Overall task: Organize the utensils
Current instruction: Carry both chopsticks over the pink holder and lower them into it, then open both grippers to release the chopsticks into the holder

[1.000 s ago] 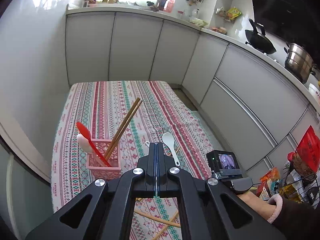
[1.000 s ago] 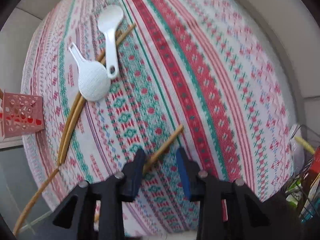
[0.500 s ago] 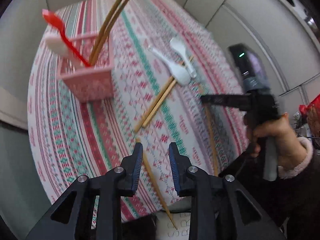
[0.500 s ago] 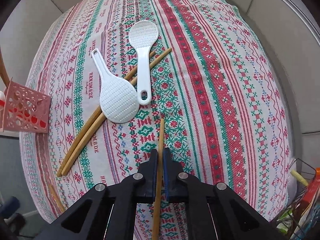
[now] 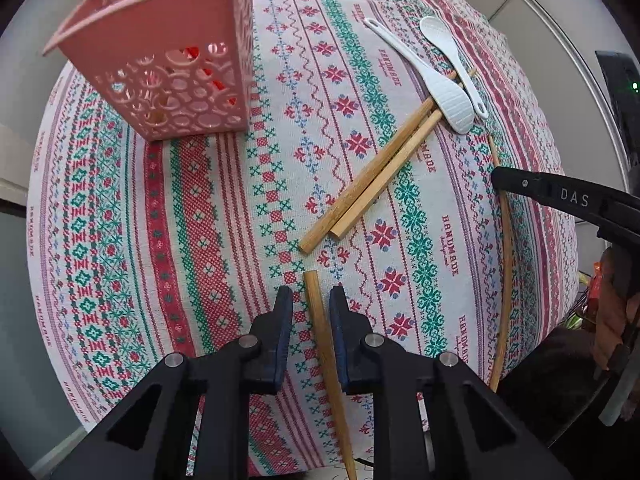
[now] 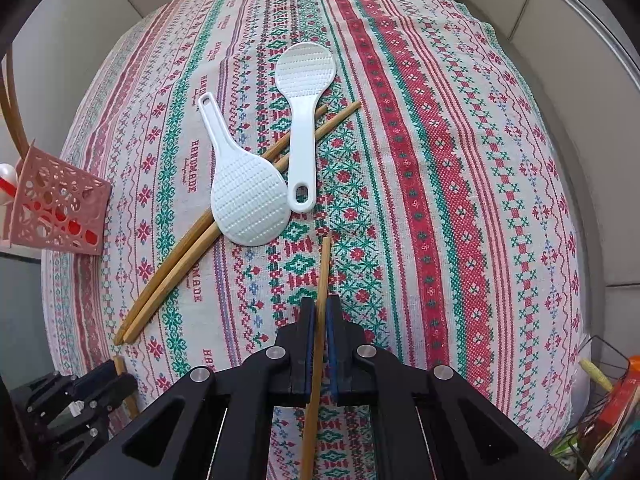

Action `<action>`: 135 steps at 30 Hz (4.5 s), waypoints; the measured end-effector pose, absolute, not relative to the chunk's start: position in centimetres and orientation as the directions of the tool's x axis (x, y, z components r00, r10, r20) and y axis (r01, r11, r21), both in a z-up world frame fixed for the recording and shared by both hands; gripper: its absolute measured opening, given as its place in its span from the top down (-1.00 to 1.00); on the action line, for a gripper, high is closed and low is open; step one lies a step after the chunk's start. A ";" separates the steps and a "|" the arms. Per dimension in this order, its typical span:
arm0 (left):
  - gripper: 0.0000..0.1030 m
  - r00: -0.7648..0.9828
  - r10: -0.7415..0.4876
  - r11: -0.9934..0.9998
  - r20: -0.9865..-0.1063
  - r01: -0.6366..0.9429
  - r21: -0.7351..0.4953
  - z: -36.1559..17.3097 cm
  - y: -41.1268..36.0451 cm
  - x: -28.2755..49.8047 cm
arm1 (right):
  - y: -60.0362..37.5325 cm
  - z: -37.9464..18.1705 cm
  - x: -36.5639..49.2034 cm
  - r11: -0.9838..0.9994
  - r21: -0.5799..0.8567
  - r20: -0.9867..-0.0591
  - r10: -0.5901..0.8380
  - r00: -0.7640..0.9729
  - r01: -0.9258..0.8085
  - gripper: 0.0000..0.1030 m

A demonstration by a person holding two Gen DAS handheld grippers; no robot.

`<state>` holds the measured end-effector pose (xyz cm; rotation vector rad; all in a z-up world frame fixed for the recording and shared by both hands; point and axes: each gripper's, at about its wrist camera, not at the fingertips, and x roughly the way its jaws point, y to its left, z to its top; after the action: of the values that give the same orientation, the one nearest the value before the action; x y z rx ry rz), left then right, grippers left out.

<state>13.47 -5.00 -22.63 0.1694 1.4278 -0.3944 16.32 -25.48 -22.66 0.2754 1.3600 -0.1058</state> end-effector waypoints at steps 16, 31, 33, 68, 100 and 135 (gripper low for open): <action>0.87 0.378 -0.292 0.905 -0.878 0.406 -0.126 -13.0 -4.3 12.0 | -24.6 -12.2 9.9 0.980 0.193 -0.871 0.145 0.470 0.056 0.90; 0.87 0.759 -0.398 0.916 -0.514 0.360 -0.177 0.9 0.2 10.4 | -21.1 -1.7 7.8 0.983 0.147 -0.671 0.181 0.719 -0.111 0.90; 0.87 0.815 -0.389 0.921 -0.429 0.341 -0.188 2.1 1.1 10.3 | -20.8 -0.9 7.8 0.980 0.158 -0.647 0.198 0.737 -0.125 0.90; 0.85 0.983 -0.165 0.982 -0.085 0.156 -0.109 0.2 -0.5 19.2 | -21.8 -1.1 12.5 0.952 0.282 -0.601 0.274 0.751 -0.122 0.90; 0.82 0.937 -0.224 0.971 -0.268 0.189 -0.149 -4.9 -1.9 22.3 | -23.0 -1.2 11.9 0.952 0.290 -0.600 0.259 0.757 -0.095 0.90; -0.49 0.575 -0.187 0.982 -0.797 0.085 -0.169 -7.3 7.3 18.1 | -11.5 -1.4 16.5 0.955 0.204 -0.586 0.296 0.754 -0.216 0.89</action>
<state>18.07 7.28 -7.31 -0.1163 0.9454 -0.1595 16.46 -11.47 -1.42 0.1267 0.6599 0.2798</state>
